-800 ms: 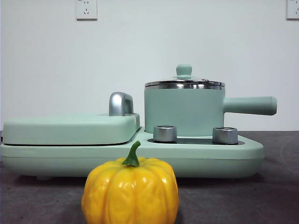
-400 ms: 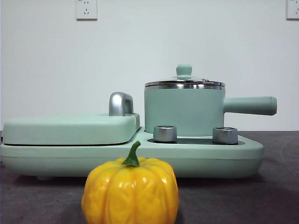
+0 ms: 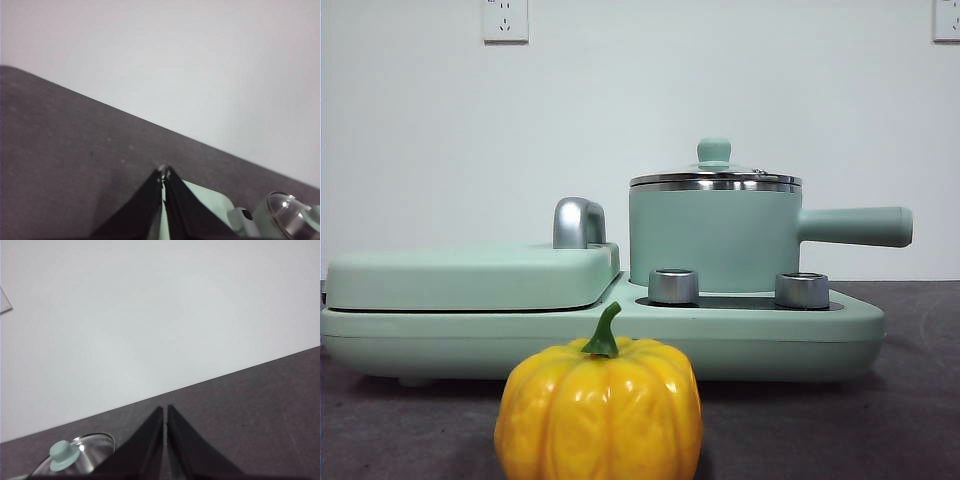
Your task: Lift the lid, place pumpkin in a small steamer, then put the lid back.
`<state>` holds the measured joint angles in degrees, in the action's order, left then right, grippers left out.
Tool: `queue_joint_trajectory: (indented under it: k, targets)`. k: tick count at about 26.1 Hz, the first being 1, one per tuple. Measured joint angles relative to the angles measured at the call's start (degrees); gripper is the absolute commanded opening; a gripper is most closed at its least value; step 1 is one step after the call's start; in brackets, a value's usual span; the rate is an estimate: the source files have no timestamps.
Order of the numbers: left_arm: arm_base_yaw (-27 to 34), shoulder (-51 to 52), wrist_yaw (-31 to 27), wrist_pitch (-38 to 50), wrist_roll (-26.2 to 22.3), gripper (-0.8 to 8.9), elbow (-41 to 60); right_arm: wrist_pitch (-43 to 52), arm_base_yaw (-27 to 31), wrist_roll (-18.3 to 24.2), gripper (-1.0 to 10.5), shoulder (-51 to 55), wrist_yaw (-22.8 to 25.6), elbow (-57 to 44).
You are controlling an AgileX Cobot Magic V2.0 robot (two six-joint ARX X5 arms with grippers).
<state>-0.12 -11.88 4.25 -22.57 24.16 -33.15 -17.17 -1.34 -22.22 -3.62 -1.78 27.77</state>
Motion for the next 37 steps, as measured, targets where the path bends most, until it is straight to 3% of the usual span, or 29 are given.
queue_joint_trajectory:
  k: [12, 24, 32, 37]
  targets:
    - [0.00, -13.05, 1.01, -4.24, -9.18, 0.10, -11.45, -2.36, 0.00, 9.33, 0.1, -17.11, -5.75, 10.75]
    - [-0.63, -28.63, 14.32, -4.22, -16.11, 0.09, -16.70, -2.36, 0.00, 21.64, 0.1, -34.71, -17.00, 16.94]
    - [-5.75, -34.86, 16.92, -4.26, -29.90, 0.08, -16.72, -3.15, -2.21, 29.53, 0.1, -40.30, -20.59, 17.49]
    - [-9.40, -36.22, 16.94, -4.26, -39.21, 0.08, -16.72, -6.95, -4.81, 39.17, 0.1, -40.79, -20.57, 17.51]
